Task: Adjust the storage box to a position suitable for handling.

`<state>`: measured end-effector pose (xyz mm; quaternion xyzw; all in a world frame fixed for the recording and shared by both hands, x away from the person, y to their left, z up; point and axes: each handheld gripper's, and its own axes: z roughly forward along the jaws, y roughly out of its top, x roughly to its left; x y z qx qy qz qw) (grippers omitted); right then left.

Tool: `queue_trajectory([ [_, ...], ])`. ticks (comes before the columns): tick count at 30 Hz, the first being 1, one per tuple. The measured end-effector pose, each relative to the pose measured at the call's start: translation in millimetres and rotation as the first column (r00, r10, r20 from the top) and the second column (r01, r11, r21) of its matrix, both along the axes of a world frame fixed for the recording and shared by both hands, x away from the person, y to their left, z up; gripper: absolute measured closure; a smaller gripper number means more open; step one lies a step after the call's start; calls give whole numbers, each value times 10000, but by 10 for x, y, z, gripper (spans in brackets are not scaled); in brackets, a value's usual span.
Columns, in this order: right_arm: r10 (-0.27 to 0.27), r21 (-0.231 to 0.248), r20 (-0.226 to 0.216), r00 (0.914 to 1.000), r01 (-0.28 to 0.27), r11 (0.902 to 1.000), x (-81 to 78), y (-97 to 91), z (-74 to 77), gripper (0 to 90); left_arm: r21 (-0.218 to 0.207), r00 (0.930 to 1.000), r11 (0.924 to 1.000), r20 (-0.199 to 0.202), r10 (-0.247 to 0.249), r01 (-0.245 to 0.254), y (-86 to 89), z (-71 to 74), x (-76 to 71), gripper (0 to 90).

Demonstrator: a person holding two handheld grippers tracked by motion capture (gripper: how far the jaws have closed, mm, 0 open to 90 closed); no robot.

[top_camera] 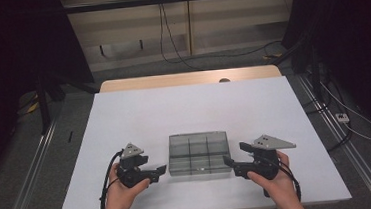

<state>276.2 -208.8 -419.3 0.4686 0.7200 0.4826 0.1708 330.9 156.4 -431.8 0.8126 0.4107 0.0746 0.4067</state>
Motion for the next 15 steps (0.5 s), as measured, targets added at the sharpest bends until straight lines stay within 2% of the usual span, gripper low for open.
queue_trajectory([
  [3, 280, 1, 170, 9995, -280, 9996, 4, 66, 26, 163, -26, 9998, 9999, 86, -161, 161, -13, 12, -8, 158],
  [8, 596, 137, 321, 9977, -600, 9981, 4, 122, 69, 161, -184, 9994, 9993, 129, -325, 328, 0, 25, -13, 122],
  [15, 1136, 211, 351, 9929, -1144, 9932, 4, 231, 68, 216, -416, 9980, 9973, 203, -593, 601, 18, 30, -33, 88],
])
